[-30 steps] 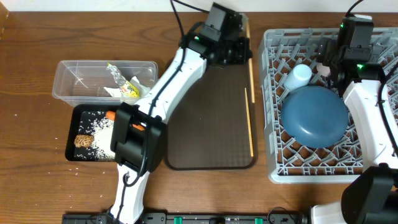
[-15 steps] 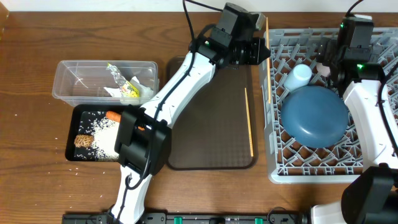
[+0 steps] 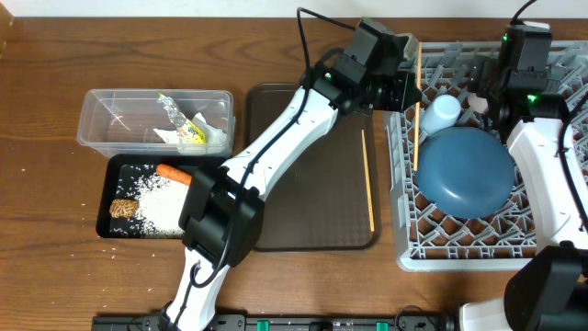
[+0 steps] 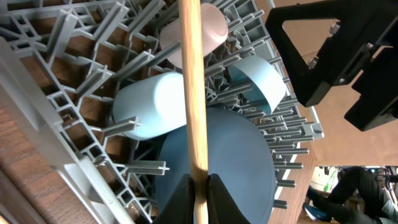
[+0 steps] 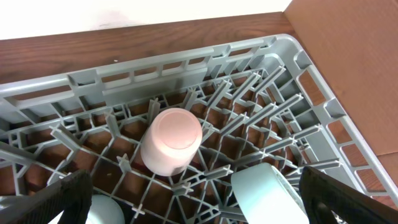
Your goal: Sort waste into correct bins and load items into the dishwasher rack
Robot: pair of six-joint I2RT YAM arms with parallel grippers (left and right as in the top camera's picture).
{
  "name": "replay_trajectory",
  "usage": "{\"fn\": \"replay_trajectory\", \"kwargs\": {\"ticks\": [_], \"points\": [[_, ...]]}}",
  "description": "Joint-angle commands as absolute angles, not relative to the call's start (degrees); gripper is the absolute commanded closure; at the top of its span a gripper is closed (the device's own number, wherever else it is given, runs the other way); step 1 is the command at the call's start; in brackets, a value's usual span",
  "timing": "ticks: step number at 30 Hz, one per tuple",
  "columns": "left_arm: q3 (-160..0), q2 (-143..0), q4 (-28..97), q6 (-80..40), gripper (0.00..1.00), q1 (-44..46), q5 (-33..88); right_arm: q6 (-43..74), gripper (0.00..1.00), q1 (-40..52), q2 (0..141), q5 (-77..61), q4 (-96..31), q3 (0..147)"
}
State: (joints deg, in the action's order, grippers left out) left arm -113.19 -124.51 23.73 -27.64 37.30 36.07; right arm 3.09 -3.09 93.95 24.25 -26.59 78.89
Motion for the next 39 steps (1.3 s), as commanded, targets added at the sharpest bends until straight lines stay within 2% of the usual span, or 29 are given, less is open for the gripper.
{"fn": "replay_trajectory", "kwargs": {"ticks": [1, 15, 19, 24, 27, 31, 33, 39], "points": [[-114.61, -126.48, 23.66, -27.53, 0.94, 37.50, 36.80, 4.23, 0.01, -3.18, 93.65, 25.04, -26.63, 79.05], [-114.61, -130.34, 23.38, -27.49, 0.94, 38.13, 36.32, 4.23, 0.01, -3.18, 93.65, 25.04, -26.63, 79.05], [-114.50, -131.28, 23.44, -27.51, 0.94, 38.13, 31.62, 4.23, 0.01, -3.18, 93.65, 25.04, -26.63, 79.05], [-114.50, -131.83, 23.44, -27.53, 0.94, 38.24, 31.70, 4.23, 0.01, -3.18, 93.65, 25.04, -26.65, 79.05], [-114.50, -131.83, 23.40, -27.53, 0.87, 38.39, 32.18, 4.23, 0.01, -3.18, 93.65, 25.04, -26.63, 79.05], [-114.50, -131.83, 23.42, -27.53, 0.85, 38.44, 32.18, 4.23, 0.01, -3.18, 93.65, 25.04, -26.65, 79.05], [-114.50, -131.83, 23.42, -27.53, 0.76, 38.44, 32.18, 4.23, 0.01, -3.18, 93.65, 25.04, -26.63, 79.05], [-114.52, -130.21, 23.40, -27.51, 0.75, 37.58, 32.18, 4.23, 0.01, -3.18, 93.65, 25.04, -26.63, 79.05]]}}
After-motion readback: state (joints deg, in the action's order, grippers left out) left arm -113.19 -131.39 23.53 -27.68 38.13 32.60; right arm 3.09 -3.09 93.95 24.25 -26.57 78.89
